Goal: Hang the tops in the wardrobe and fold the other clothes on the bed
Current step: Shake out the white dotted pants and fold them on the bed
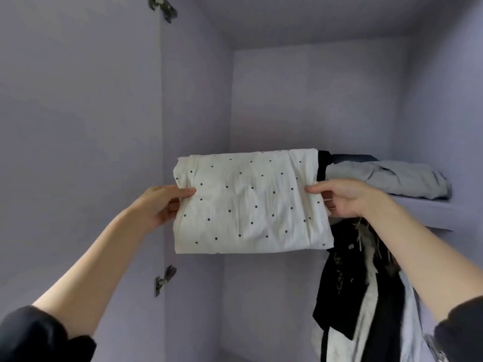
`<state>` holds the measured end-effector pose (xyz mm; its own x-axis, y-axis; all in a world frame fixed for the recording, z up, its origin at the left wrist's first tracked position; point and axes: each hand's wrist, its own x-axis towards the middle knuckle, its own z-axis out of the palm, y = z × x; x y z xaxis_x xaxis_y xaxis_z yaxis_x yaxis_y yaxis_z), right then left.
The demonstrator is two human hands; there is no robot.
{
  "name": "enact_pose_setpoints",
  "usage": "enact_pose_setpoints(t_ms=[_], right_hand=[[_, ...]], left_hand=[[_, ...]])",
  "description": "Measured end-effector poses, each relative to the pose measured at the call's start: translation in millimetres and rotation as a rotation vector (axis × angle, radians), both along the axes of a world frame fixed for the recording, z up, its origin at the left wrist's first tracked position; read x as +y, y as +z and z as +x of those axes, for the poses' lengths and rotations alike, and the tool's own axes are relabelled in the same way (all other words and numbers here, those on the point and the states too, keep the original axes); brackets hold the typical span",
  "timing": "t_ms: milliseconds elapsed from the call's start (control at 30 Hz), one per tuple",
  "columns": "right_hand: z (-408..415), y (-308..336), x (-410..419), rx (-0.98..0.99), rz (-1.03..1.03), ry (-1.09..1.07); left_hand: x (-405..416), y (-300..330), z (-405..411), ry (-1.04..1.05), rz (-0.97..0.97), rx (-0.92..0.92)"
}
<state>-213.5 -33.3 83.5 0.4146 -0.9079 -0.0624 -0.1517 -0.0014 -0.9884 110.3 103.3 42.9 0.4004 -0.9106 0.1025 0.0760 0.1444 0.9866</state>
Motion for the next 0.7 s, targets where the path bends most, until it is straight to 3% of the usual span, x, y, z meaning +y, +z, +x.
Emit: enact_pose_setpoints(t_ms=[300,600,700], right_hand=[[81.9,77.7,-105.9,0.007,-0.083,-0.085],[149.5,108.1,-214.3,0.066,-0.106,-0.053],[168.2,107.2,-248.9,0.043,-0.093,-0.05]], left_hand=[[-124.5,89.7,72.5,0.023,-0.031,-0.083],[-215.4,109.2,110.7,0.194,-0.037,-0.029],[-241.1,110.8,114.4,0.294,-0.015,-0.114]])
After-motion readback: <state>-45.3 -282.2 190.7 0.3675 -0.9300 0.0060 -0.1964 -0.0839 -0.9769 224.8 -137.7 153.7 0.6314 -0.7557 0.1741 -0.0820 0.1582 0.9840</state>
